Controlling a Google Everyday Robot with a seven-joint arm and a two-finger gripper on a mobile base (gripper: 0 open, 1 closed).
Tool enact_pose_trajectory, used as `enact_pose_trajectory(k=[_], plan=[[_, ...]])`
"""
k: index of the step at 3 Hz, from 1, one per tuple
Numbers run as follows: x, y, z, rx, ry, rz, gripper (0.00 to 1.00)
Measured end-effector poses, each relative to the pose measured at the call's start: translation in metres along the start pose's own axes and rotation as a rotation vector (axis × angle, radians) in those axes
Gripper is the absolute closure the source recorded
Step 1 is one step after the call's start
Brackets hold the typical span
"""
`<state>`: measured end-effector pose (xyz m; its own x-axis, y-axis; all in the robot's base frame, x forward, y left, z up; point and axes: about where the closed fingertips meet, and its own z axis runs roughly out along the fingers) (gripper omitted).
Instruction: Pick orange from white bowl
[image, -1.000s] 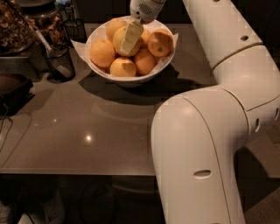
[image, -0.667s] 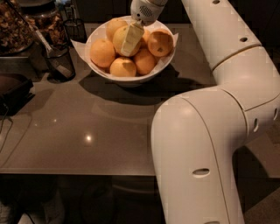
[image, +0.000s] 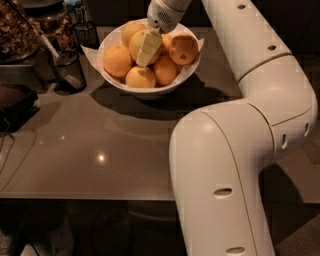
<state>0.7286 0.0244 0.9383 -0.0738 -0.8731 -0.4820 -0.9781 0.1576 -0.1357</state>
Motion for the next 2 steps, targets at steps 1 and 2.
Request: enact_pose_trajectory(k=[1, 2], plan=[[-0.0031, -0.0001, 0.0026, -0.007, -0.002, -0.007, 0.34], [-0.0053, -0.0010, 0.0032, -0.008, -0.002, -0.011, 0.53]])
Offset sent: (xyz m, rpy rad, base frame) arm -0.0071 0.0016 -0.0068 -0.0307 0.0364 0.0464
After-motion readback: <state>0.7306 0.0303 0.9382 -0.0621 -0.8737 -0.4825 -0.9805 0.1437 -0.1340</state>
